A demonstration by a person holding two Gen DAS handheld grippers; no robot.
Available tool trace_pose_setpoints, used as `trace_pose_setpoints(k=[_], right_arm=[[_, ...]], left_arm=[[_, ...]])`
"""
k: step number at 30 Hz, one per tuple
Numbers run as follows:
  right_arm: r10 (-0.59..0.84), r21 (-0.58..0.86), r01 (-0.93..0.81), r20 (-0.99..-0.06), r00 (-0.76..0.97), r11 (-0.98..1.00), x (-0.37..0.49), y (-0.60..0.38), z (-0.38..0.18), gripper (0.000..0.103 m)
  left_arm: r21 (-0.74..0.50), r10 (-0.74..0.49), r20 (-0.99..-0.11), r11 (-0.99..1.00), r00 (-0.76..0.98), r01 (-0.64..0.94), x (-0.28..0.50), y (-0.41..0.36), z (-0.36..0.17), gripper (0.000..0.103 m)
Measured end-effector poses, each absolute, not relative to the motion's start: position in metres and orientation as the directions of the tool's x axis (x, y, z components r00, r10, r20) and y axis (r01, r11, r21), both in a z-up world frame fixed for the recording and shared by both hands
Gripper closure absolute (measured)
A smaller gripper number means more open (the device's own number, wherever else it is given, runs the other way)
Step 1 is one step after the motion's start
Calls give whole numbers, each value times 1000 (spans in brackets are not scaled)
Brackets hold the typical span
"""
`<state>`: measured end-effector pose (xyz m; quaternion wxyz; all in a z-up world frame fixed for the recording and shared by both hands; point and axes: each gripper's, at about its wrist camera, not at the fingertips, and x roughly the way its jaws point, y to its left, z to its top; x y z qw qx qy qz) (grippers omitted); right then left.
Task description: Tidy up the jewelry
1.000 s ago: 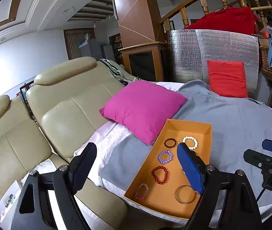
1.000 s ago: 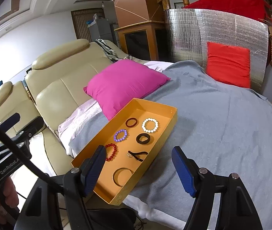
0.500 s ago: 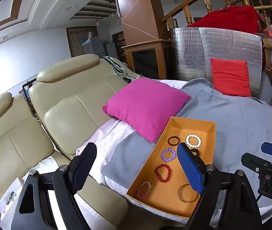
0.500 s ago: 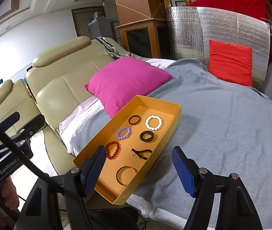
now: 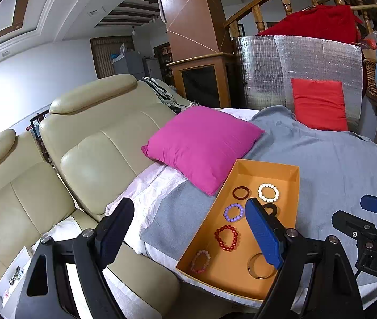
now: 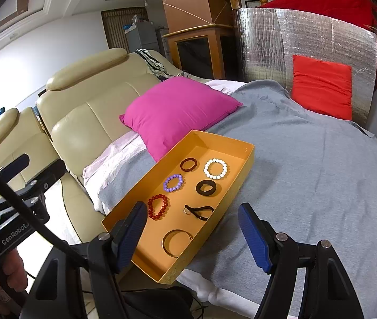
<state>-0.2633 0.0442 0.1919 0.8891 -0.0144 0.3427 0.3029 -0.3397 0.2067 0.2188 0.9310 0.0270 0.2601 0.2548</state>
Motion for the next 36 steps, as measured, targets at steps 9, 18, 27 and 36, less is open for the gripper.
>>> trace_pose_setpoints(k=[9,18,27,36], right_arm=[[527,179,-548,-620,582,817,-263,44,192,29],[528,179,-550,-621,579,815,-262,44,192,29],[528,172,-558,-625,575,812,-262,49,191,29],[526,167,-559,-625,577,812,-261,51,191,29]], left_arm=[[191,488,-476,870,732,-455,-339,206,216,17],[185,485,-481,870,730,-457,-338,208,215,17],[184,486,-485,869,726,-459,-338,211,213,17],[180,483,-490,871,726,-458,-338,214,212,17]])
